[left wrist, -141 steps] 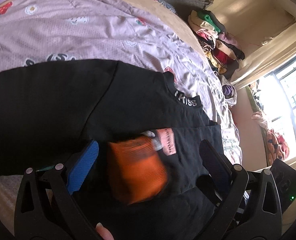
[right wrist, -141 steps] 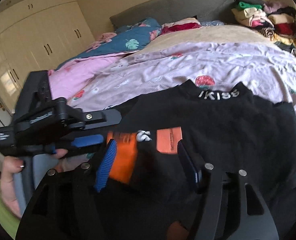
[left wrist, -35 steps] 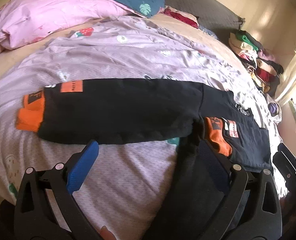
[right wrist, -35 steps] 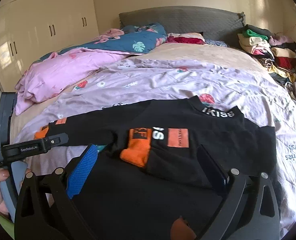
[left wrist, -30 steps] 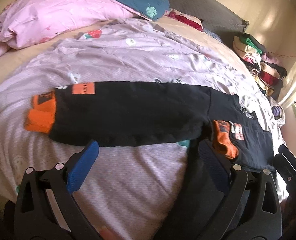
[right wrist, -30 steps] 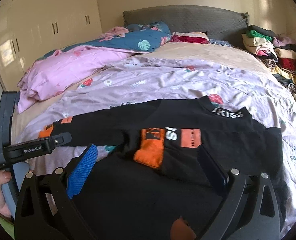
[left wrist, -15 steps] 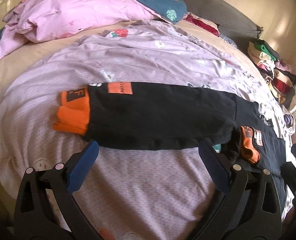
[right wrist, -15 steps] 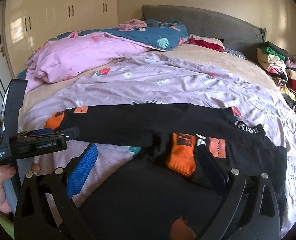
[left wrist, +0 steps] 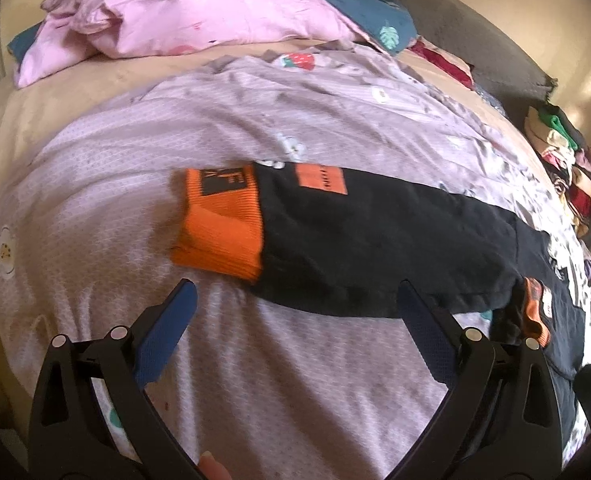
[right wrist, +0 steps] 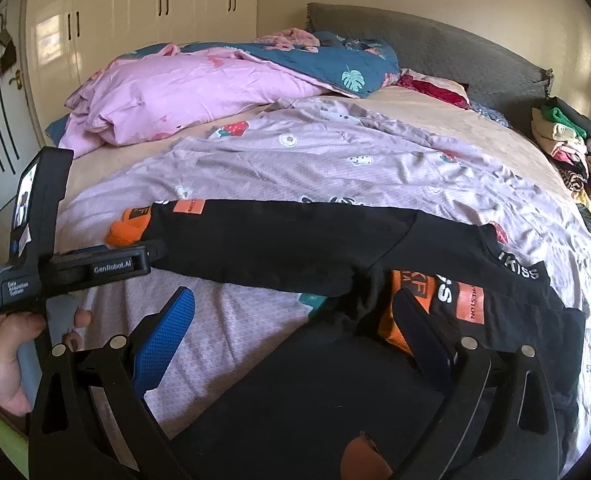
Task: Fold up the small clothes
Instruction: 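Close the left tool on the other sleeve's orange cuff, then lift the sleeve with the left tool and carry it over the shirt front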
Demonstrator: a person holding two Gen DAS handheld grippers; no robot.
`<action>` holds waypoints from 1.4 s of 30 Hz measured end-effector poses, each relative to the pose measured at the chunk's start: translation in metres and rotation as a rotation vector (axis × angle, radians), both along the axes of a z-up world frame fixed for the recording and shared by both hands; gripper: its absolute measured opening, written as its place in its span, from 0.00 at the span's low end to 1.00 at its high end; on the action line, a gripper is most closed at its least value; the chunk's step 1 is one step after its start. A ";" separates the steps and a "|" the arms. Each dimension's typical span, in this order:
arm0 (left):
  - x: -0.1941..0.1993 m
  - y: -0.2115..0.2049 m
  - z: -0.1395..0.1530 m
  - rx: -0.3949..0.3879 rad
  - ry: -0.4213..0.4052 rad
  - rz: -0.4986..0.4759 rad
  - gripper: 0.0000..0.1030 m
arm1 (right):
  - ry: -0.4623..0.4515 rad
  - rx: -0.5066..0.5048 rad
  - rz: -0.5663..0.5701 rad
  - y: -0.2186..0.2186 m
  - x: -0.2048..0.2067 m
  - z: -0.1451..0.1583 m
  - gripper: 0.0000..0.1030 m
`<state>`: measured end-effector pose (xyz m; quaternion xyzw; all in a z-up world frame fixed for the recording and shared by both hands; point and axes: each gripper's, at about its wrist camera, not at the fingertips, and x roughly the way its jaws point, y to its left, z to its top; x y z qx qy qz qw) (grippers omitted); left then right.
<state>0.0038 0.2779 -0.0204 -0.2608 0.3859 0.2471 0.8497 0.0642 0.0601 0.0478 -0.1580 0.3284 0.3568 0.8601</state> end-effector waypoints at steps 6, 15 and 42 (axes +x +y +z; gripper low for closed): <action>0.000 0.014 -0.011 -0.023 0.003 0.039 0.91 | 0.018 -0.006 -0.010 -0.001 0.002 -0.008 0.96; 0.008 0.038 -0.017 -0.016 -0.040 0.135 0.46 | 0.055 -0.002 -0.058 -0.022 0.013 -0.020 0.96; 0.014 -0.043 0.100 0.030 -0.329 -0.067 0.07 | 0.078 0.145 -0.354 -0.162 0.062 -0.008 0.96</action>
